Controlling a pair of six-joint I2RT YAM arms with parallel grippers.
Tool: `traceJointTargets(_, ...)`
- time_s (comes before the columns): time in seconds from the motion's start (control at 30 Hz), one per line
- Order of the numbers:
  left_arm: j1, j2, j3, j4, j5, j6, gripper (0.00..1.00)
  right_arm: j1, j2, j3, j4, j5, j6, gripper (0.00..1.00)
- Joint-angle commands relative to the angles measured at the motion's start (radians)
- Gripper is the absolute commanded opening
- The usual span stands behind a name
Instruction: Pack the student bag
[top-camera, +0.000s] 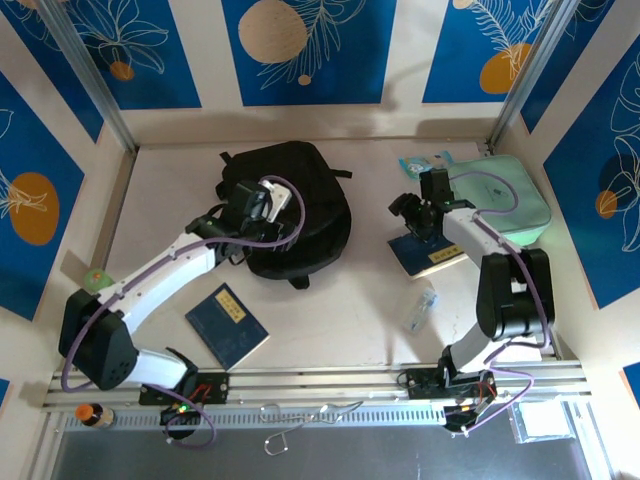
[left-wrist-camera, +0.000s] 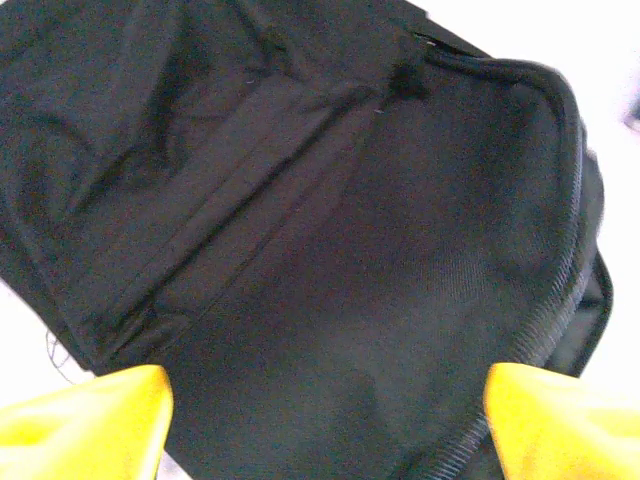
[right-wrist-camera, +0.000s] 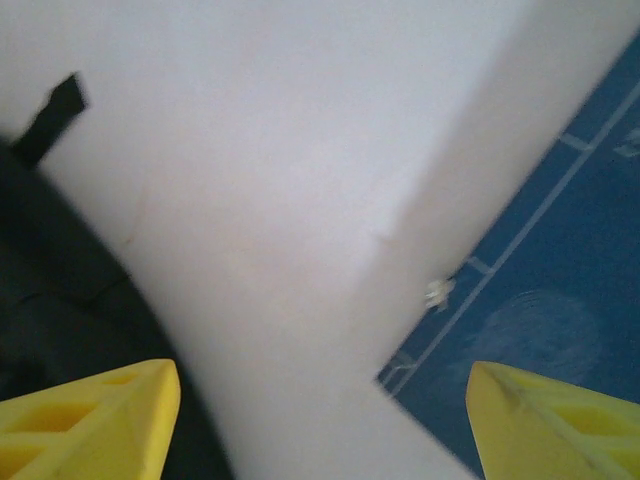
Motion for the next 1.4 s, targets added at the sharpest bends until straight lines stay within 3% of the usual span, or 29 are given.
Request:
traceJointTargets(0.0,0.003,-0.057,-0.021,-0.033,0.124,0.046,0.94,-0.043,0.053,0.056,-0.079,0.040,-0.055,0.77)
traceJointTargets(0.17,0.004,-0.068,-0.030,0.024,0.082,-0.012,1.00,-0.071,0.174,0.146,-0.120,0.049,-0.092,0.77)
traceJointTargets(0.4,0.003,0.018,0.020,0.074,0.017,-0.101,1.00,-0.066,0.286,0.215,-0.169,0.015,-0.102,0.77)
traceJointTargets(0.63,0.003,0.138,0.118,0.087,0.063,-0.146,1.00,-0.021,0.309,0.199,-0.175,-0.088,-0.094,0.76)
traceJointTargets(0.87,-0.015,0.264,0.242,0.072,0.180,-0.233,1.00,0.106,0.273,0.125,-0.101,-0.292,-0.131,0.74)
traceJointTargets(1.07,-0.060,0.411,0.370,0.037,0.292,-0.361,1.00,0.166,0.190,0.048,-0.039,-0.320,-0.180,0.70)
traceJointTargets(1.23,-0.109,0.532,0.510,-0.011,0.374,-0.409,0.85,0.114,0.026,0.017,-0.059,-0.249,-0.170,0.70)
traceJointTargets(1.37,-0.166,0.626,0.637,-0.087,0.331,-0.385,0.79,0.067,-0.046,-0.020,-0.151,-0.122,-0.120,0.68)
